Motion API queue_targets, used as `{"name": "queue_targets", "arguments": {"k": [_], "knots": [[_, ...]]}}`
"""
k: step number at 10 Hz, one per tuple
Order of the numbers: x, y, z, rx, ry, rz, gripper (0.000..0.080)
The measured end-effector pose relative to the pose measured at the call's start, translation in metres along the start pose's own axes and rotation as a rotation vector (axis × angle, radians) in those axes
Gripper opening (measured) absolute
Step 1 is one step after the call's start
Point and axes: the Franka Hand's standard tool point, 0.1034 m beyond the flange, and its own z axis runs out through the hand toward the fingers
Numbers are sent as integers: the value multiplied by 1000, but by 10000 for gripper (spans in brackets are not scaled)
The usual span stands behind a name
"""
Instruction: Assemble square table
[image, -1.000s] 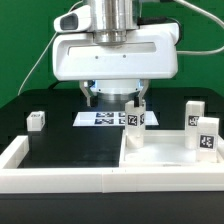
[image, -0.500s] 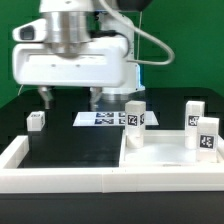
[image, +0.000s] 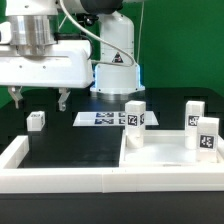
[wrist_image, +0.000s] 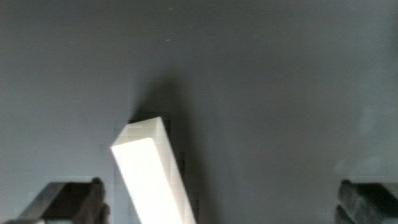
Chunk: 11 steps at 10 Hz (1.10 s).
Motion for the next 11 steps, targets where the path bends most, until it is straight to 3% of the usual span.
{"name": "queue_targets", "arguments": {"k": [2, 4, 5, 8, 9, 11], "knots": [[-1, 11, 1, -5, -1, 14, 649], [-10, 20, 11, -48, 0, -13, 649], [-15, 29, 16, -56, -22, -96, 649], [-23, 50, 17, 20, -172, -233, 649], [-21, 58, 16, 19, -168, -221, 649], [-22, 59, 17, 17, -167, -218, 649]]}}
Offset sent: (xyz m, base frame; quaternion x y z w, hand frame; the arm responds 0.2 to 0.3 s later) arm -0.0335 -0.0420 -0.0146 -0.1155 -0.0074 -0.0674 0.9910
